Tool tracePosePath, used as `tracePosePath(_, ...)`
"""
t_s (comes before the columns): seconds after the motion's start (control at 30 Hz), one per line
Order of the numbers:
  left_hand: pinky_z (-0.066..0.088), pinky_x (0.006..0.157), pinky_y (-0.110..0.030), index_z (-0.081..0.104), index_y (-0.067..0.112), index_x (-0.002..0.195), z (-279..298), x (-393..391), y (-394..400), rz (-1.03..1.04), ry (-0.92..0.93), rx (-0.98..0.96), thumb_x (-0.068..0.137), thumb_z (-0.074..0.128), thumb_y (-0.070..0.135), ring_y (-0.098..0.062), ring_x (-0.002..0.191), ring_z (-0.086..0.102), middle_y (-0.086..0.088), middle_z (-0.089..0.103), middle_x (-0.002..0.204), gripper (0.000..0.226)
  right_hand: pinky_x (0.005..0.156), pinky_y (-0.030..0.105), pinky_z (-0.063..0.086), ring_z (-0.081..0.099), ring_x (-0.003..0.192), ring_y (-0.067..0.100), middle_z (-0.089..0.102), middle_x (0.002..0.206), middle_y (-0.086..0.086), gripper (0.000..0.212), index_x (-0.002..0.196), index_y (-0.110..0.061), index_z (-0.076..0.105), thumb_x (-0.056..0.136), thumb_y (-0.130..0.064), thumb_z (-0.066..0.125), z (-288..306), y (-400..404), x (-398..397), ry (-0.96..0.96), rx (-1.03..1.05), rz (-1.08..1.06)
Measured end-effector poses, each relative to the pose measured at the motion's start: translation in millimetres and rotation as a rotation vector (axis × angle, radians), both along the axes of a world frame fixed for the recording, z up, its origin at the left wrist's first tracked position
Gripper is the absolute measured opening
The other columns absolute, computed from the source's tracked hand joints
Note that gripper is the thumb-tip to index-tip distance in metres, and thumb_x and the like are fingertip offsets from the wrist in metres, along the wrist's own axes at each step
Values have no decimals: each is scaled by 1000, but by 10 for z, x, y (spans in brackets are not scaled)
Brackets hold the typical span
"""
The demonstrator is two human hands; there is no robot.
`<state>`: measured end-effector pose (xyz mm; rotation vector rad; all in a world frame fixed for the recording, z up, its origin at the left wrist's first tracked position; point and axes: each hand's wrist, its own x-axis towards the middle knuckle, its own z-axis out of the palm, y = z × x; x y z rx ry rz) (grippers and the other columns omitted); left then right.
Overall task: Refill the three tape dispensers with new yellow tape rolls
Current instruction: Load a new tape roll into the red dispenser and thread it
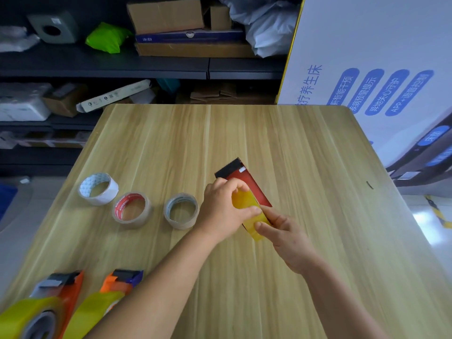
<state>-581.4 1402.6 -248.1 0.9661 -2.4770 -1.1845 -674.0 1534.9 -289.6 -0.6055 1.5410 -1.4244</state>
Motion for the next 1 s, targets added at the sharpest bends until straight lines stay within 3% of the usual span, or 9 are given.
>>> tracePosePath(0.1,31,91,-20,57,38,123,60,1,-70,-179,-70,-24,82,69,36,-8,113,33,11,38,110,43,84,20,49,63,94,10,72,105,2,34,112,-26,70,92,-2,56,66,-7,-32,13,-2,34)
tracePosePath(0.17,34,94,-22,61,36,121,86,6,-143,-247,-91,-7,86,66,33,-7,109,35,10,37,109,36,84,24,46,62,89,11,72,98,1,28,103,-31,74,84,-13,62,99,-26,-61,-1,12,19)
tracePosePath(0.23,36,88,-18,66,33,115,95,15,-208,-258,-49,24,85,67,28,0,95,42,11,38,104,31,81,29,43,59,84,13,69,91,0,29,95,-34,76,76,-21,59,118,-51,-92,-5,32,2)
tracePosePath(0.33,38,79,-12,71,29,108,83,39,-248,-247,55,73,82,72,19,6,80,48,14,44,99,28,75,34,39,54,78,20,65,84,7,30,96,-20,75,73,-22,56,142,-85,-128,17,51,20)
tracePosePath(0.47,43,81,-16,75,30,99,74,90,-239,-208,124,131,79,76,19,-3,91,55,15,54,99,23,68,35,38,53,70,21,64,77,11,33,91,-4,71,73,-26,55,170,-90,-176,60,77,27)
tracePosePath(0.57,44,77,-16,77,29,91,109,106,-234,-202,124,145,78,76,19,-7,87,58,13,60,96,17,68,36,37,53,69,21,62,75,11,37,87,-5,71,69,-35,59,191,-86,-190,94,102,50)
tracePosePath(0.67,47,76,-25,77,28,81,154,91,-239,-199,122,151,78,76,17,-18,81,59,10,65,90,11,68,38,36,51,70,23,59,75,13,49,87,0,69,64,-42,59,220,-87,-196,140,129,97)
tracePosePath(0.77,46,73,-26,76,25,74,176,62,-251,-201,105,177,77,76,16,-12,72,56,8,66,82,9,67,38,36,51,70,23,58,75,14,54,89,2,68,63,-45,58,260,-83,-197,176,136,142)
tracePosePath(1.0,44,74,-17,72,22,71,164,51,-145,-193,126,62,82,70,17,-7,80,60,7,64,82,13,69,39,38,54,71,26,62,77,17,50,88,3,68,64,-40,60,284,-31,-203,119,135,152)
